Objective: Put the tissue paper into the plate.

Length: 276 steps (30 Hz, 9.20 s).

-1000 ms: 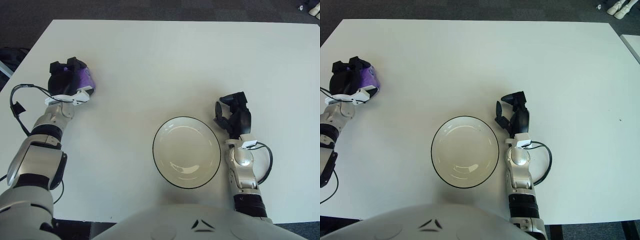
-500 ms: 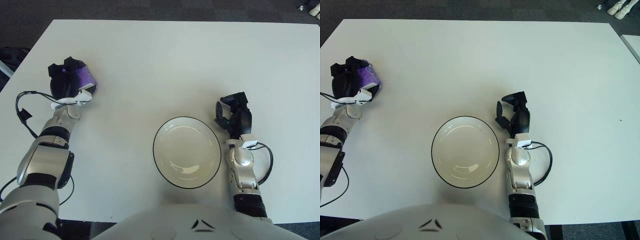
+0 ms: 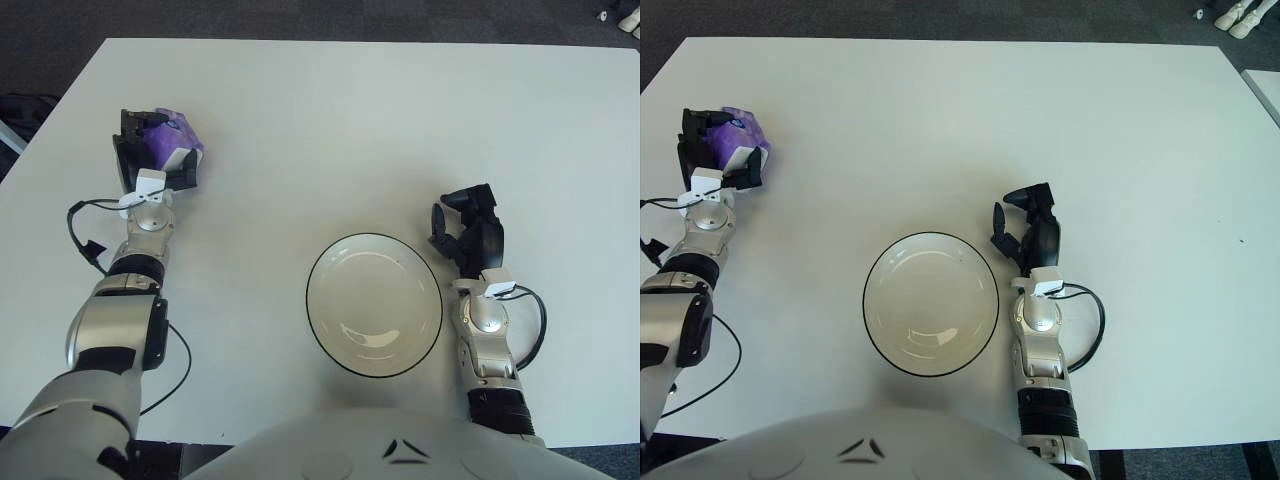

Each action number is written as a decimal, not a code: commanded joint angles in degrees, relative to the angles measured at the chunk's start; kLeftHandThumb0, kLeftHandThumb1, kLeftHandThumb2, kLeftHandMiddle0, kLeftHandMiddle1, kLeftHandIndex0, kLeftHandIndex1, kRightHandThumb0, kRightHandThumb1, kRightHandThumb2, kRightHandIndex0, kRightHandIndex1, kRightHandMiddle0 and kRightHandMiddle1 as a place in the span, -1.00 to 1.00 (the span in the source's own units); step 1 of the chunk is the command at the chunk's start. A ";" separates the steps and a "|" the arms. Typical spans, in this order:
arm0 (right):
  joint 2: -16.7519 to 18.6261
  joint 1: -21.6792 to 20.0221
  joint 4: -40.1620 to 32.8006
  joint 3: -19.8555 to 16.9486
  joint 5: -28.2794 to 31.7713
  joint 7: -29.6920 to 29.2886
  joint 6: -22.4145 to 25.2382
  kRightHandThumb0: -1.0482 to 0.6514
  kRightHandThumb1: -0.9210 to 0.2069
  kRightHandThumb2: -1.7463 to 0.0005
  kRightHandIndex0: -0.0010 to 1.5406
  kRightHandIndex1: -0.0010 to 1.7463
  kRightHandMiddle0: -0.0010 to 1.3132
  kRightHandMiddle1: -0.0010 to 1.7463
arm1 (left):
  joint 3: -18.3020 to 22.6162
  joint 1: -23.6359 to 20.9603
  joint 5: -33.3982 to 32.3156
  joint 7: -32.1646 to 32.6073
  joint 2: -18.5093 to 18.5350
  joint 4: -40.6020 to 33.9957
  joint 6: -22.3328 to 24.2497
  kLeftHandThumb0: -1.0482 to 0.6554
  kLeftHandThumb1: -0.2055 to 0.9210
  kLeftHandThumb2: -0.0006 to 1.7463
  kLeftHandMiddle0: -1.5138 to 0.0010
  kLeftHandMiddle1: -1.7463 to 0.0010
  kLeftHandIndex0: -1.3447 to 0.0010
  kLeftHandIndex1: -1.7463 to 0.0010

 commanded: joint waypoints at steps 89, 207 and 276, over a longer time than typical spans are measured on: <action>0.12 2.16 4.08 -0.71 0.80 0.56 0.93 -0.20 -0.75 0.16 -0.28 0.56 -0.58 1.00 | -2.13 22.78 3.63 -35.07 -8.55 -62.79 -5.08 0.23 -0.77 1.00 -0.20 -0.95 -0.03 -1.00; 1.03 3.87 0.32 -0.41 0.29 0.36 6.45 -0.21 -0.59 0.03 -0.26 0.54 -0.50 1.00 | -28.66 14.95 -1.41 -57.39 -0.27 -73.00 -5.59 0.22 -0.71 0.98 -0.19 -1.00 0.03 -0.97; 2.71 4.16 -1.57 -0.04 2.41 -0.01 6.72 -0.22 -0.52 -0.03 -0.21 0.54 -0.46 1.00 | -28.51 8.58 -19.05 -75.20 -0.83 -61.85 -19.78 -0.96 1.00 0.18 1.00 0.67 1.00 0.91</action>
